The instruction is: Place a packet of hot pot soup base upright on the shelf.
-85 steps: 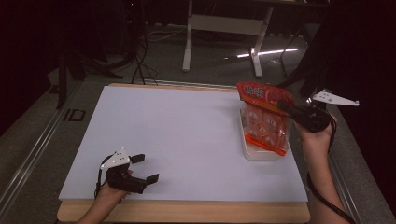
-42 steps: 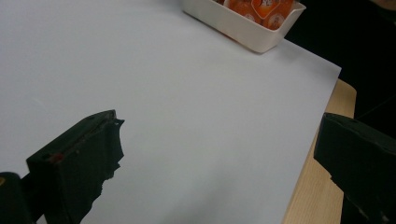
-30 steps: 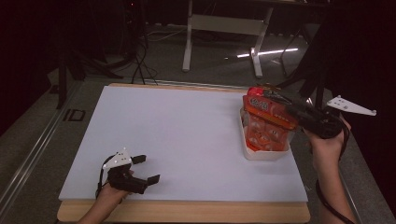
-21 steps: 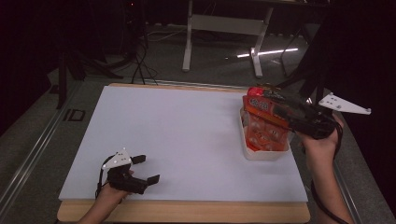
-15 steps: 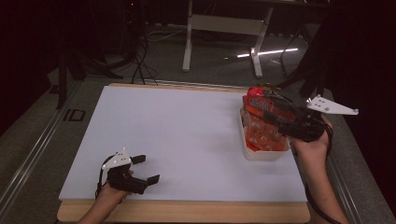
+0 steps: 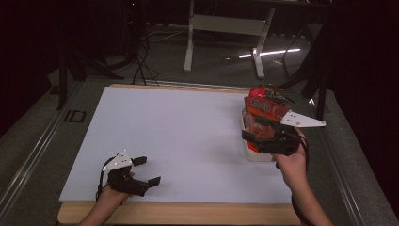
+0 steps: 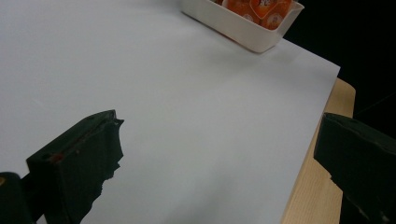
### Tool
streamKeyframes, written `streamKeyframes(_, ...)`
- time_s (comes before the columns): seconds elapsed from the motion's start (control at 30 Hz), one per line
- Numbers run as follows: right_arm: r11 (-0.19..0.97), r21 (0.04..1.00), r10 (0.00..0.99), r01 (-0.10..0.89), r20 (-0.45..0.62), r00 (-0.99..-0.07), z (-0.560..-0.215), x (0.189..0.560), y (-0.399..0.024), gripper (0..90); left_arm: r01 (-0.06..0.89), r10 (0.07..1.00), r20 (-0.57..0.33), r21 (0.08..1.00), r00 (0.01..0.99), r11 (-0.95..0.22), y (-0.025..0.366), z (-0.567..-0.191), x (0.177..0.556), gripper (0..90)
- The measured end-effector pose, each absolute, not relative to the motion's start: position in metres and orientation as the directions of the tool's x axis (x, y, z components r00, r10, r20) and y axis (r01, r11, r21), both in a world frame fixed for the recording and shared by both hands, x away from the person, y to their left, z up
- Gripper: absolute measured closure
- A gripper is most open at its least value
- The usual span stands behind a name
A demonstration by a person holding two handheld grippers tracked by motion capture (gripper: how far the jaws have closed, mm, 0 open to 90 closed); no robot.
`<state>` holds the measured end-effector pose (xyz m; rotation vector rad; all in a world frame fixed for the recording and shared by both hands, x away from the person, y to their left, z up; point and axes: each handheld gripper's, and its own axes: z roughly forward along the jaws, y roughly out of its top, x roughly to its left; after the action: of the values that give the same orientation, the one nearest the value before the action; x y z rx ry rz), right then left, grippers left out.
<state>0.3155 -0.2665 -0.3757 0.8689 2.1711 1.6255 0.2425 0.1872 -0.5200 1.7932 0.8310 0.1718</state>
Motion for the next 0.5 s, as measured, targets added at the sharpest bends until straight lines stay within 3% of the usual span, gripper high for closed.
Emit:
streamKeyframes(0.17, 0.183, 0.923, 0.598, 0.338, 0.169, -0.784, -0.398, 0.317, -0.259, 13.5, 0.449, 0.609, -0.273, 0.880, 0.745, -0.155, 0.187, -0.520, 0.242, 1.0)
streamKeyframes(0.5, 0.252, 0.903, 0.578, 0.349, 0.149, -0.803, -0.435, 0.311, -0.237, 13.9, 0.447, 0.606, -0.272, 0.881, 0.748, -0.155, 0.188, -0.519, 0.241, 1.0)
